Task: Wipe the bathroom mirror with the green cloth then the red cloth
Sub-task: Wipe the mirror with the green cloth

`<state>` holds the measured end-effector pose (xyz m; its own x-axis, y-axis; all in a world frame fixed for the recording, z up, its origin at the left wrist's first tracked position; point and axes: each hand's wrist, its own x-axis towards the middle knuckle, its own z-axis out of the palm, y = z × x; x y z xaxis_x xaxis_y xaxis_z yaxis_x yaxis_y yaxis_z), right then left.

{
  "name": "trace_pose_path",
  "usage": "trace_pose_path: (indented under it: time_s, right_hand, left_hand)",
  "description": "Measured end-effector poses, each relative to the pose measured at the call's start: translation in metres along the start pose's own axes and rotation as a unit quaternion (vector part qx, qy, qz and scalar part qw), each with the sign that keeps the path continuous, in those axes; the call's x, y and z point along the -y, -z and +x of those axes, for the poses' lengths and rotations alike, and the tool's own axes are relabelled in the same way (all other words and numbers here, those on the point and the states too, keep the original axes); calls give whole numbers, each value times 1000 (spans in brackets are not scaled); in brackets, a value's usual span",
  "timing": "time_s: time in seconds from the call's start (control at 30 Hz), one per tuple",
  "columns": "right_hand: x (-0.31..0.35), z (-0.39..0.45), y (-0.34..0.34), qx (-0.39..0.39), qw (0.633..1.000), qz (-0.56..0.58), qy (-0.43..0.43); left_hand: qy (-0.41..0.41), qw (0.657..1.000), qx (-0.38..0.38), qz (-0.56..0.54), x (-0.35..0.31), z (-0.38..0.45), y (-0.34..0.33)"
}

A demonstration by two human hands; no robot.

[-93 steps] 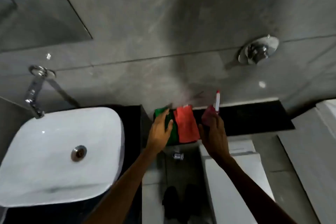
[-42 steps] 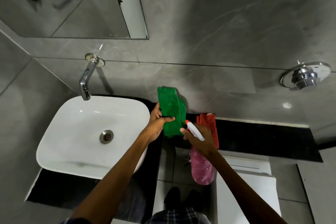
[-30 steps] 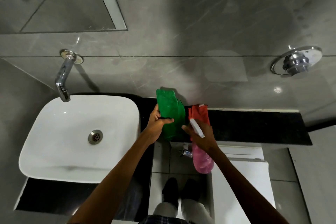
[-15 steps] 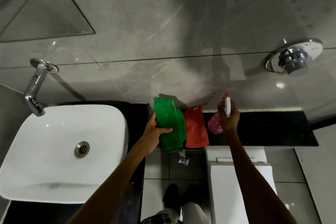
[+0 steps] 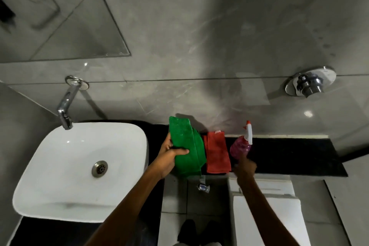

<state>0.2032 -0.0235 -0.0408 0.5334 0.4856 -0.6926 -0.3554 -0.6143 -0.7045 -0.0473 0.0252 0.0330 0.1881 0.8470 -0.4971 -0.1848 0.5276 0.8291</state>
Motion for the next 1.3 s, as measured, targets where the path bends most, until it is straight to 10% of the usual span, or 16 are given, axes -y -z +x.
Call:
trace_pose_path:
  time_s: [0.17,0.3,0.53,0.7,0.87,1.07,1.17,1.3]
  right_hand:
    - [42,-93,-62,445,893,42,53]
    - [111,-180,-121,523,835,65,158]
    - [217,-336,-242,369,838,109,388]
    - [290,-427,-286,270,760,214,552]
    - [353,-463,-303,-27,610,286,738]
    - [398,-434,-318,-104,565,34,818]
    - [407,-419,-309,-160,473,-154,853]
    - [433,-407,-268,-270,307,-312,858]
  left_hand:
    - [-16,997,74,-29,-52,-44,20]
    - [-103,984,136,-42,-128,-77,48]
    - [-364,928,-3,82,-290,-110,111]
    - [-530,830,-25,170,-388,-124,160]
    - [-624,660,-232,348,-463,-109,258]
    - [-639,495,-356,469,-526,-73,338]
    - [-635,398,-406,522,-542,-56,352]
    - [-636,360,-443,519,-551,-35,360]
